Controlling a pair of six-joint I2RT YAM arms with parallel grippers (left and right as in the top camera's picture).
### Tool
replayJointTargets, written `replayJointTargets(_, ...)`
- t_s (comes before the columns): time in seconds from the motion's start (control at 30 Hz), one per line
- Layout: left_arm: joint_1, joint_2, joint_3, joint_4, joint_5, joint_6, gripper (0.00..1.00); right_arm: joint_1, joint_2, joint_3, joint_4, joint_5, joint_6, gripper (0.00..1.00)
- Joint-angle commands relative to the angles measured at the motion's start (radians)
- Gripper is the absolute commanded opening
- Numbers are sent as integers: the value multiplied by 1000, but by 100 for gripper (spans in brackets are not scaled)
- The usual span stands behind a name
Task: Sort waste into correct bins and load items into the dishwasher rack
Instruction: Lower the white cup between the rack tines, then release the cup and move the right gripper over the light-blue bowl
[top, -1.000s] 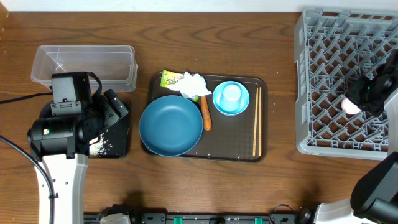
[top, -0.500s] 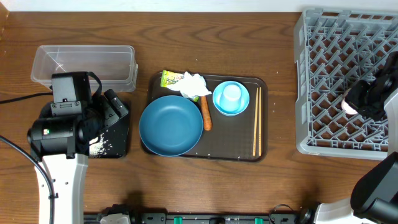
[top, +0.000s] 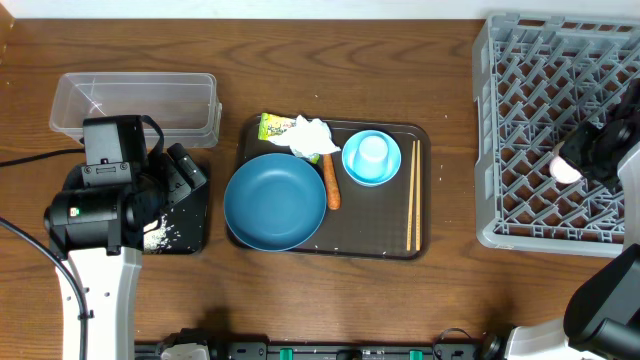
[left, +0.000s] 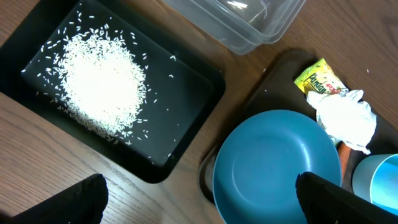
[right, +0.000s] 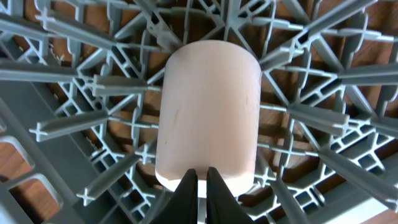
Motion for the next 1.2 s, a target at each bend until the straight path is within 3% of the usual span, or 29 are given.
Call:
replayJointTargets(0.0, 6, 1, 16, -2, -8, -9, 99, -8, 5, -2, 16, 18, -8, 7)
replayJointTargets(0.13, 6, 1, 16, -2, -8, -9, 99, -8, 5, -2, 55, 17, -23, 1)
replayJointTargets(0.3, 6, 1, 16, -2, -8, -9, 99, -7, -34, 0, 36, -58, -31, 1)
replayJointTargets(0.4, 6, 1, 16, -2, -8, -9, 99, -6, -82, 0, -35, -123, -42, 1)
replayJointTargets(0.57, 6, 1, 16, -2, -8, -9, 99, -3, -89, -7, -160, -61, -34, 2)
replayJointTargets(1.17, 6, 1, 16, -2, -8, -9, 99, -25, -43, -115, 81, 24, -23, 6)
